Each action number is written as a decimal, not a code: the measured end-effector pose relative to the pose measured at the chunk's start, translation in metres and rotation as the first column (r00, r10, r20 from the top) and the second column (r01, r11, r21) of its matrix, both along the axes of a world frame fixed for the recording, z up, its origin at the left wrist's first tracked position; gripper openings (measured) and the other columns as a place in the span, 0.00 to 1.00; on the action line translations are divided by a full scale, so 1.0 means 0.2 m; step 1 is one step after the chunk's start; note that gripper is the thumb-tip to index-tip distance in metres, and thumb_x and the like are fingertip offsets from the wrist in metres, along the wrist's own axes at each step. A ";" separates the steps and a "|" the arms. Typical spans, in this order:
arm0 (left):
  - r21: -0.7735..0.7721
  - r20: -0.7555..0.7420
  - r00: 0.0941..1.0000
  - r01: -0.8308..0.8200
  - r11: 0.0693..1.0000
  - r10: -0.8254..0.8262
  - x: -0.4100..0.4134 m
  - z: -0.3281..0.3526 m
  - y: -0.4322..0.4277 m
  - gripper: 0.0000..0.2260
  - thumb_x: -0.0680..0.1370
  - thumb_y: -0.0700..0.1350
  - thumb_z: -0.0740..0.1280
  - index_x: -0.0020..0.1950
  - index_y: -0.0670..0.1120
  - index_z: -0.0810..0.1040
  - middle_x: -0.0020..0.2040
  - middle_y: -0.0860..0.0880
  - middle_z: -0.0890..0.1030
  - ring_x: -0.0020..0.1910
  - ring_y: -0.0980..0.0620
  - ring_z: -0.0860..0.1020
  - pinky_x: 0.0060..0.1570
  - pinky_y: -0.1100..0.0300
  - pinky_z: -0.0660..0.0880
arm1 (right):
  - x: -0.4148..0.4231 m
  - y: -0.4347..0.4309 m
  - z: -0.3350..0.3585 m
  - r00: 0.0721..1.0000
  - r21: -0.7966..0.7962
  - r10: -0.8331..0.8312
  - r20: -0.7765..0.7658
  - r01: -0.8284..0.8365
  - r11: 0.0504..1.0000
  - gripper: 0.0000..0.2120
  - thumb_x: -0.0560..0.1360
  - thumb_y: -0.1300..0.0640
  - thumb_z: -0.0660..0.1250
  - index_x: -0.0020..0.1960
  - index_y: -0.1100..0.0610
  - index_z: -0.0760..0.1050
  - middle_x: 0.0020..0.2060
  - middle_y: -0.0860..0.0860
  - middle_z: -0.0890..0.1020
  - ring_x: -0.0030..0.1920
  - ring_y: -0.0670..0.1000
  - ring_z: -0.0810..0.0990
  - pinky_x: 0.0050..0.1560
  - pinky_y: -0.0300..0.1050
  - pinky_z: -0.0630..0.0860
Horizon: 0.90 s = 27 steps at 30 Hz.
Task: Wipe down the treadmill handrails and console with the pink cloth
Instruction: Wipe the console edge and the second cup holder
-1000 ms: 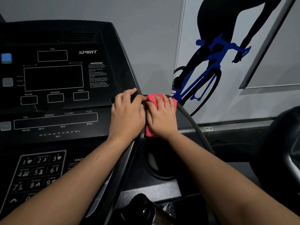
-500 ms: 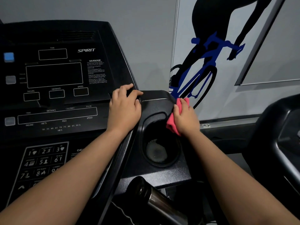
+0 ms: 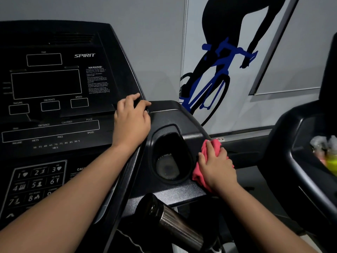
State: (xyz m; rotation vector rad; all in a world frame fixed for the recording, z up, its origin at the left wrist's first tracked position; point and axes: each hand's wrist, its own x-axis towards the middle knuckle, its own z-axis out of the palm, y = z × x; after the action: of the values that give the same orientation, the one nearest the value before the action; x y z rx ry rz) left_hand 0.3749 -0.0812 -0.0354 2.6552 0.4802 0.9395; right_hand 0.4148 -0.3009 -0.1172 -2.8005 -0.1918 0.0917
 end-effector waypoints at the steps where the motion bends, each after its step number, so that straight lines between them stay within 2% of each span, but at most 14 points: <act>1: 0.003 -0.001 1.000 -0.001 1.000 0.001 0.00 0.00 0.00 0.12 0.78 0.41 0.62 0.61 0.48 0.78 0.69 0.47 0.69 0.68 0.46 0.63 0.66 0.46 0.63 | 0.00 0.01 0.00 1.000 -0.021 0.018 0.015 -0.018 1.000 0.27 0.79 0.41 0.49 0.76 0.42 0.48 0.72 0.60 0.57 0.64 0.65 0.66 0.64 0.60 0.65; 5: 0.011 0.003 1.000 0.002 1.000 -0.002 0.00 -0.01 0.00 0.13 0.78 0.41 0.62 0.61 0.48 0.78 0.70 0.47 0.69 0.68 0.46 0.63 0.66 0.46 0.63 | 0.07 0.07 0.02 0.996 -0.019 0.085 0.034 -0.084 0.996 0.26 0.80 0.41 0.49 0.76 0.41 0.49 0.75 0.57 0.52 0.69 0.64 0.61 0.67 0.62 0.60; 12: 0.035 0.015 1.000 -0.002 0.999 0.002 0.01 -0.01 0.01 0.12 0.77 0.41 0.64 0.59 0.48 0.79 0.68 0.46 0.70 0.66 0.45 0.65 0.63 0.46 0.64 | 0.29 0.32 0.06 0.975 0.088 0.176 0.138 -0.189 0.978 0.30 0.79 0.39 0.48 0.76 0.41 0.39 0.76 0.58 0.48 0.72 0.65 0.57 0.70 0.66 0.54; 15: 0.062 0.022 1.000 -0.013 0.998 0.012 0.02 -0.02 0.00 0.11 0.75 0.41 0.65 0.57 0.47 0.79 0.66 0.46 0.71 0.64 0.44 0.67 0.61 0.46 0.66 | 0.35 0.46 0.10 0.954 0.165 0.166 0.248 -0.210 0.964 0.28 0.79 0.39 0.47 0.77 0.42 0.43 0.76 0.58 0.50 0.72 0.65 0.56 0.71 0.65 0.52; 18: 0.068 0.022 0.999 -0.024 0.997 0.023 0.02 -0.02 0.01 0.11 0.75 0.42 0.65 0.57 0.48 0.79 0.66 0.46 0.72 0.64 0.44 0.67 0.60 0.47 0.66 | 0.36 0.60 0.12 0.911 0.164 0.157 0.381 -0.233 0.959 0.27 0.79 0.38 0.45 0.76 0.43 0.52 0.74 0.57 0.58 0.72 0.63 0.58 0.71 0.64 0.52; 21: 0.077 0.022 0.999 -0.034 0.996 0.033 0.03 -0.02 0.01 0.11 0.75 0.42 0.65 0.56 0.48 0.79 0.65 0.47 0.72 0.64 0.44 0.67 0.59 0.47 0.67 | 0.35 0.70 0.12 0.886 0.252 0.092 0.455 -0.227 0.941 0.28 0.76 0.40 0.43 0.74 0.43 0.61 0.72 0.56 0.65 0.73 0.62 0.58 0.71 0.64 0.49; 24: 0.079 0.023 0.999 -0.041 0.996 0.039 0.03 -0.02 0.01 0.11 0.75 0.42 0.65 0.56 0.48 0.79 0.65 0.46 0.72 0.63 0.44 0.68 0.59 0.46 0.67 | 0.31 0.75 0.11 0.875 0.332 0.058 0.481 -0.243 0.911 0.27 0.77 0.42 0.47 0.75 0.46 0.60 0.72 0.54 0.66 0.74 0.62 0.54 0.72 0.64 0.43; 27: 0.065 0.014 0.999 -0.040 0.997 0.040 0.03 -0.02 0.01 0.11 0.75 0.42 0.64 0.57 0.48 0.79 0.66 0.47 0.71 0.65 0.45 0.67 0.61 0.47 0.66 | 0.22 0.80 0.09 0.884 0.411 0.115 0.453 -0.322 0.853 0.26 0.79 0.44 0.46 0.76 0.47 0.55 0.75 0.51 0.60 0.76 0.59 0.44 0.70 0.59 0.33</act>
State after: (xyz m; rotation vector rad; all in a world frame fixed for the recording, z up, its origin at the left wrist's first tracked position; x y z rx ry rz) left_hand 0.3803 -0.0782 -0.0389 2.7053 0.5100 0.9997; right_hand 0.4585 -0.1405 -0.0992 -2.2530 -0.5634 -0.4449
